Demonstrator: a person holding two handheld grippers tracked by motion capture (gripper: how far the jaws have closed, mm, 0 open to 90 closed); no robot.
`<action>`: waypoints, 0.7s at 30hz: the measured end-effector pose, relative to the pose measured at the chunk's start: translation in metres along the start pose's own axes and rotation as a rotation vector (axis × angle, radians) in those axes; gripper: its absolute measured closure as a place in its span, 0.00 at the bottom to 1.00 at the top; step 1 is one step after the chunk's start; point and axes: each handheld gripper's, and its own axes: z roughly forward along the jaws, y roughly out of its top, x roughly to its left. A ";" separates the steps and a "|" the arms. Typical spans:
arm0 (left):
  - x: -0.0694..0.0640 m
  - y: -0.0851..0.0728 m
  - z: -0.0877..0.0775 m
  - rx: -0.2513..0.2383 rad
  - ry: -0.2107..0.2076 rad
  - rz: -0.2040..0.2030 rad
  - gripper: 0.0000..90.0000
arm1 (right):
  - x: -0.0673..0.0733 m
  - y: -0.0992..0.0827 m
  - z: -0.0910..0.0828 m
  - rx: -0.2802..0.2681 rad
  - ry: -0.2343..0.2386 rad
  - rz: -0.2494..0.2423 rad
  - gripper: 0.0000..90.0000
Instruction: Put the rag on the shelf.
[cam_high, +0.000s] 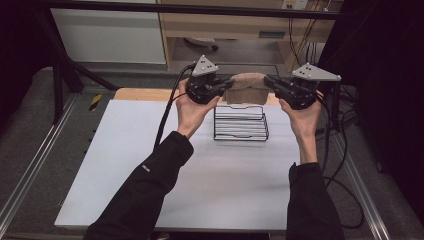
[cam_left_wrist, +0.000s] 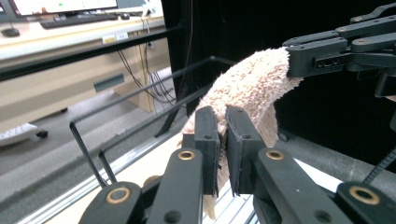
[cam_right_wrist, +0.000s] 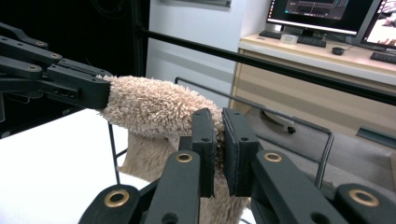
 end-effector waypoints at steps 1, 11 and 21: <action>0.000 -0.001 0.000 0.007 -0.002 -0.002 0.92 | 0.001 -0.001 0.000 0.002 0.003 0.001 0.93; -0.004 -0.014 -0.003 0.033 -0.013 0.007 0.89 | 0.005 -0.016 -0.004 0.022 0.028 0.009 0.93; -0.002 -0.007 -0.013 0.026 -0.026 -0.021 0.83 | 0.005 -0.026 -0.003 0.031 0.037 0.003 0.92</action>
